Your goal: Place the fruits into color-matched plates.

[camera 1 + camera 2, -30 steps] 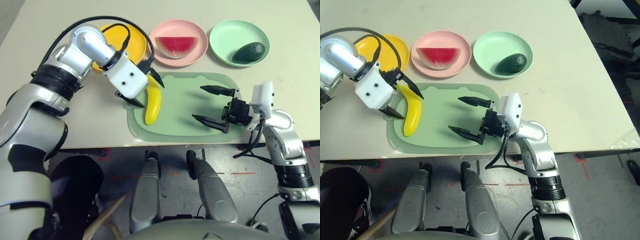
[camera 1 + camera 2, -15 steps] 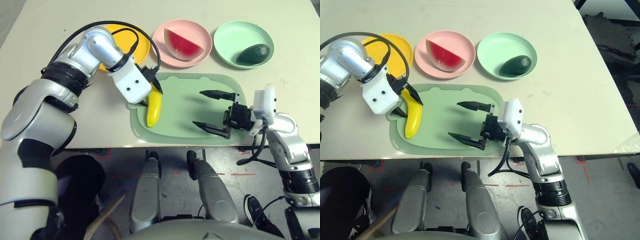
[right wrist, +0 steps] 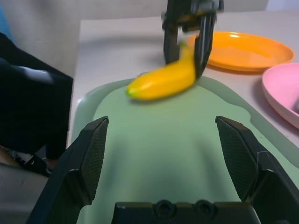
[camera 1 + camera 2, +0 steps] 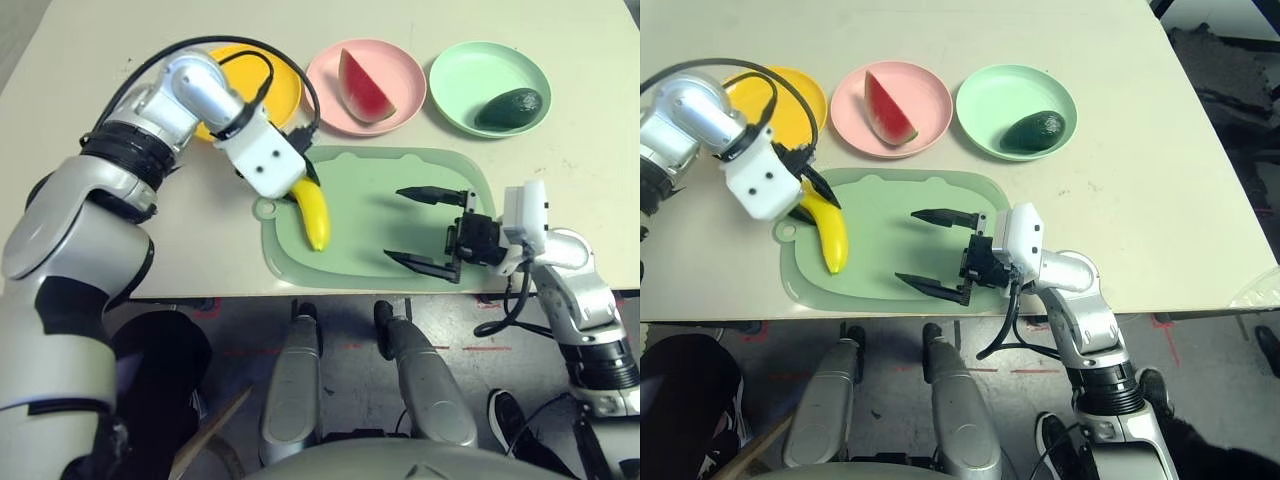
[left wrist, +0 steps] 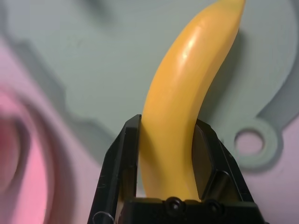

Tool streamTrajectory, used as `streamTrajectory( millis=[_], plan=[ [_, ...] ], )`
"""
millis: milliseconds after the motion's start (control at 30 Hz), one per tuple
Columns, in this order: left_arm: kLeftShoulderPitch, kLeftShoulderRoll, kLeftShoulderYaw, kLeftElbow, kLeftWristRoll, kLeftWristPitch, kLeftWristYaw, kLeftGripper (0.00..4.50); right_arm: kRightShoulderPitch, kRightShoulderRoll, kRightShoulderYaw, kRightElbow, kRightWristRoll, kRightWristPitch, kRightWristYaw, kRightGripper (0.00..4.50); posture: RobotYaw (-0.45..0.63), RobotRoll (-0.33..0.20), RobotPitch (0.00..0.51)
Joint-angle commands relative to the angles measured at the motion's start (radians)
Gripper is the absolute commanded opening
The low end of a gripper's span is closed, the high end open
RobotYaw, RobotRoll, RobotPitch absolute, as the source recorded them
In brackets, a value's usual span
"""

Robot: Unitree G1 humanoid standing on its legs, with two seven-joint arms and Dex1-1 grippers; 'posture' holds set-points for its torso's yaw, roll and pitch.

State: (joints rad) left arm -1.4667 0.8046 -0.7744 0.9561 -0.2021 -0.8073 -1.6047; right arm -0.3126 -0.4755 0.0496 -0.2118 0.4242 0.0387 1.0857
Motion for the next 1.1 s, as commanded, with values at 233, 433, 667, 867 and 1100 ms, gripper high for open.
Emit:
streamTrajectory(
  millis=[233,433,667,867,1100],
  plan=[
    [-0.091,0.068,0.179,0.204,0.196,-0.016,0.008,1.62,0.070,0.011,0.013,-0.199,-0.041,0.153,-0.253,4.50,0.01,0.000,0.451],
    [-0.108,0.094,0.212,0.286,0.400,-0.026,0.193,1.62,0.106,0.048,0.045,-0.331,-0.042,0.260,-0.389,4.50,0.00,0.000,0.460],
    [-0.122,0.092,0.256,0.340,0.557,0.008,0.484,1.62,0.148,0.025,0.066,-0.420,-0.034,0.298,-0.410,4.50,-0.02,0.000,0.461],
    [-0.100,0.052,0.299,0.368,0.604,0.072,0.621,1.62,0.156,-0.001,0.051,-0.438,-0.013,0.304,-0.402,4.50,-0.04,0.000,0.455],
    [-0.034,0.003,0.390,0.385,0.581,0.173,0.668,1.62,0.154,-0.008,0.062,-0.450,-0.012,0.306,-0.409,4.50,-0.06,0.000,0.449]
  ],
)
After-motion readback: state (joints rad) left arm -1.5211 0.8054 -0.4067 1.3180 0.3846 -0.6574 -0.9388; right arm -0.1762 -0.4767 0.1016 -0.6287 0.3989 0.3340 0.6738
